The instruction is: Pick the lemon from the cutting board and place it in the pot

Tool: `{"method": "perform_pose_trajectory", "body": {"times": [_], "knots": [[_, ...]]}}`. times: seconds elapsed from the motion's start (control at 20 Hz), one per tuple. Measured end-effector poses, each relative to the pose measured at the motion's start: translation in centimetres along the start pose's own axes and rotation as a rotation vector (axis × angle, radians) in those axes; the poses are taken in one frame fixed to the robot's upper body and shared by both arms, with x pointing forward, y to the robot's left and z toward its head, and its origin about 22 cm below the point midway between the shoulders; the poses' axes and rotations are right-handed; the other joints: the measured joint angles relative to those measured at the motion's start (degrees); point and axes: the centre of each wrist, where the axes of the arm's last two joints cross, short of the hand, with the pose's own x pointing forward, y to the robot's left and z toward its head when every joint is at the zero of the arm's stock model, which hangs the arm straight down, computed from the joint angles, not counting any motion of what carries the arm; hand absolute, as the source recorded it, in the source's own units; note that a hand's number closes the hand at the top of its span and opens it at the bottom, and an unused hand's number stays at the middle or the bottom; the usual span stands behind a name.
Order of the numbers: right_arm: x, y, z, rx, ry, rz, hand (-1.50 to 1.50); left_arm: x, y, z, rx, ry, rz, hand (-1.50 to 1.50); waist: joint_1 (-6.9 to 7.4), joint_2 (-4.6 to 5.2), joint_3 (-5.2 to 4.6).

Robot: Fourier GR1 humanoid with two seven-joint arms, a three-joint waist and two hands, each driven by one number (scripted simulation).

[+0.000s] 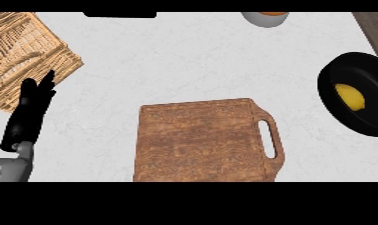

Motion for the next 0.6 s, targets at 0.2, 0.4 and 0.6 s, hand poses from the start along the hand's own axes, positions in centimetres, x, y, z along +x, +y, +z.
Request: {"method": "perform_pose_trajectory", "body": {"times": [0.2, 0.4, 0.6], "knots": [[-0.7, 1.3, -1.0, -0.072, -0.028, -0.185, -1.5, -0.2, -0.3, -0.3, 0.0, 0.011, 0.001, 0.0, -0.53, -0.03, 0.01], [-2.4, 0.3, -1.1, -0.2, -0.04, -0.349, -1.5, -0.4, 0.2, -0.1, 0.009, 0.013, 0.004, 0.0, -0.81, -0.11, 0.03], [-3.9, -2.5, -0.6, -0.325, -0.029, -0.442, -1.5, -0.5, -0.6, 0.1, 0.014, 0.011, 0.001, 0.0, -0.98, -0.1, 0.04]]}}
